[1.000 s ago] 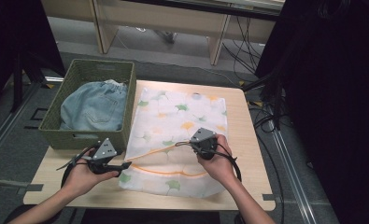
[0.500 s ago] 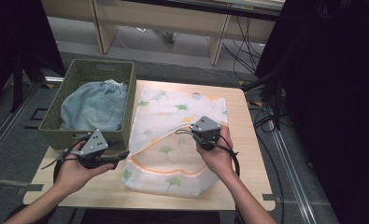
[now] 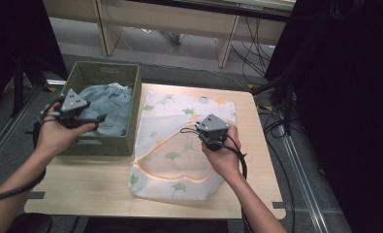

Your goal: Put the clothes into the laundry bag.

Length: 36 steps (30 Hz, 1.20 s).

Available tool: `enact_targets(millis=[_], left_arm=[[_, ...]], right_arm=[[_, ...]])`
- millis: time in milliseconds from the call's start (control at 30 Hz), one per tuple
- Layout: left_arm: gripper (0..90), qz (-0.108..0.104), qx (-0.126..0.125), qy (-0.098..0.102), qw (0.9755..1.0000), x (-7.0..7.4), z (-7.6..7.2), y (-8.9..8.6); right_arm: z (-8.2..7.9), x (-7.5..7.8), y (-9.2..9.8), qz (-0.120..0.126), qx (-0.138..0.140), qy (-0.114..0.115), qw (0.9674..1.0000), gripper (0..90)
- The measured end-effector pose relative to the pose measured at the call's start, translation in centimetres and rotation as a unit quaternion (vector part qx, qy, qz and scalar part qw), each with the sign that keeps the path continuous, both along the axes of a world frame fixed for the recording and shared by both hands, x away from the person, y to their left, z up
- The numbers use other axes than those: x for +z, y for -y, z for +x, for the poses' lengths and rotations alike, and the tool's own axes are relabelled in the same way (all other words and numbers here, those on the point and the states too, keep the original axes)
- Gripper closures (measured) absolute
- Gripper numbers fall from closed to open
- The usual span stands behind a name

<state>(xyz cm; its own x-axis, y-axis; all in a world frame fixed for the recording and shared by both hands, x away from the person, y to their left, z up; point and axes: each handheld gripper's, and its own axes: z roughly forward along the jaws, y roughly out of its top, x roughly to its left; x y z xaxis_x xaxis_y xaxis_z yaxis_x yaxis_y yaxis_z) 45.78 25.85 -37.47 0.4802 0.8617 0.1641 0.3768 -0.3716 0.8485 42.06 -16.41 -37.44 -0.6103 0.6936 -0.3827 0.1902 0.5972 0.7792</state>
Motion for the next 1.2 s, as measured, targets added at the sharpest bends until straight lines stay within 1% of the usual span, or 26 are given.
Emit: enact_targets(millis=[33, 100, 133, 167, 200, 233, 267, 367, 400, 433, 467, 533, 600, 633, 700, 733, 767, 833, 867, 933, 967, 1000, 1067, 1133, 1200], left_arm=[[29.9, 0.003, 0.008, -0.012, 0.9999, 0.0, 0.9, -0.5], [30.1, 0.011, 0.025, -0.025, 0.9993, -0.1, 2.4, -1.4], [30.1, 0.013, 0.033, -0.037, 0.9987, -0.2, 3.2, -1.9], [30.1, 0.009, 0.044, -0.046, 0.9980, -0.3, 4.1, -2.3], [30.1, 0.010, 0.051, -0.049, 0.9975, -0.4, 4.6, -2.5], [30.1, 0.019, 0.060, -0.056, 0.9964, -0.5, 5.4, -2.9], [30.1, 0.021, 0.066, -0.060, 0.9958, -0.5, 5.8, -3.0], [29.4, 0.030, 0.081, -0.085, 0.9926, -1.1, 7.5, -3.4], [29.1, 0.033, 0.088, -0.095, 0.9910, -1.5, 8.1, -3.6], [28.8, 0.037, 0.097, -0.102, 0.9894, -1.8, 8.5, -3.7], [28.6, 0.045, 0.103, -0.108, 0.9878, -2.1, 9.0, -3.8], [28.2, 0.056, 0.110, -0.119, 0.9853, -2.7, 9.6, -4.0], [27.5, 0.054, 0.117, -0.134, 0.9825, -3.3, 10.3, -4.2], [27.2, 0.054, 0.117, -0.143, 0.9813, -3.5, 10.5, -4.3], [25.6, 0.059, 0.107, -0.167, 0.9783, -4.1, 11.1, -4.6], [25.8, 0.056, 0.105, -0.177, 0.9770, -4.4, 11.3, -4.7], [25.8, 0.059, 0.106, -0.185, 0.9753, -4.7, 11.5, -4.8], [26.0, 0.061, 0.105, -0.195, 0.9732, -5.1, 11.8, -5.0], [26.1, 0.058, 0.104, -0.200, 0.9725, -5.3, 11.9, -5.0], [27.1, 0.060, 0.108, -0.205, 0.9709, -5.7, 12.0, -5.0], [28.9, 0.067, 0.106, -0.208, 0.9700, -5.9, 12.1, -5.0], [31.6, 0.070, 0.105, -0.210, 0.9696, -6.1, 12.1, -4.9], [40.0, 0.077, 0.104, -0.212, 0.9686, -6.5, 12.2, -4.7], [46.8, 0.085, 0.104, -0.220, 0.9662, -7.0, 12.2, -4.6], [56.3, 0.088, 0.101, -0.228, 0.9644, -7.6, 12.3, -4.5]], right_arm=[[0.0, 0.0, 0.0, 0.001, -0.001, 0.000, 1.0000, 89.7], [-0.1, 0.0, 0.0, 0.004, -0.002, -0.003, 1.0000, 89.7], [-0.1, 0.0, 0.0, 0.003, 0.001, -0.002, 1.0000, 89.7], [-0.1, 0.0, 0.0, 0.004, 0.001, -0.002, 1.0000, 89.7], [-0.1, 0.0, 0.0, 0.004, 0.001, -0.001, 1.0000, 89.7], [-0.1, 0.0, 0.0, 0.003, 0.001, -0.002, 1.0000, 89.7], [-0.1, 0.0, 0.1, 0.006, -0.001, -0.002, 1.0000, 89.7], [-0.1, 0.2, 0.2, 0.006, -0.001, 0.001, 1.0000, 89.7], [-0.2, 0.2, 0.3, 0.007, -0.002, 0.003, 1.0000, 89.7], [-0.2, 0.2, 0.3, 0.008, -0.002, -0.001, 1.0000, 89.7], [-0.3, 0.2, 0.4, 0.009, -0.002, -0.001, 1.0000, 89.7], [-0.4, 0.2, 0.4, 0.012, -0.007, -0.003, 0.9999, 89.7], [-0.4, 0.2, 0.5, 0.010, -0.003, -0.003, 0.9999, 89.7], [-0.4, 0.2, 0.5, 0.010, -0.005, -0.004, 0.9999, 89.7], [-0.3, 0.1, 0.6, 0.008, -0.005, -0.005, 0.9999, 89.7], [-0.3, 0.1, 0.6, 0.007, -0.005, -0.004, 1.0000, 89.7], [-0.3, 0.1, 0.6, 0.008, -0.006, -0.006, 0.9999, 89.7], [-0.3, 0.0, 0.6, 0.004, -0.002, -0.005, 1.0000, 89.6], [-0.3, 0.0, 0.6, 0.003, -0.001, -0.004, 1.0000, 89.7], [-0.3, 0.0, 0.5, 0.005, -0.004, -0.007, 1.0000, 89.7], [-0.3, 0.0, 0.5, 0.002, 0.000, -0.006, 1.0000, 89.6], [-0.3, 0.0, 0.4, 0.002, 0.001, -0.006, 1.0000, 89.6], [-0.3, -0.1, 0.4, 0.000, 0.003, -0.006, 1.0000, 89.6], [-0.3, -0.2, 0.3, -0.002, 0.003, -0.008, 1.0000, 89.6], [-0.3, -0.3, 0.2, -0.003, 0.003, -0.010, 0.9999, 89.6]])
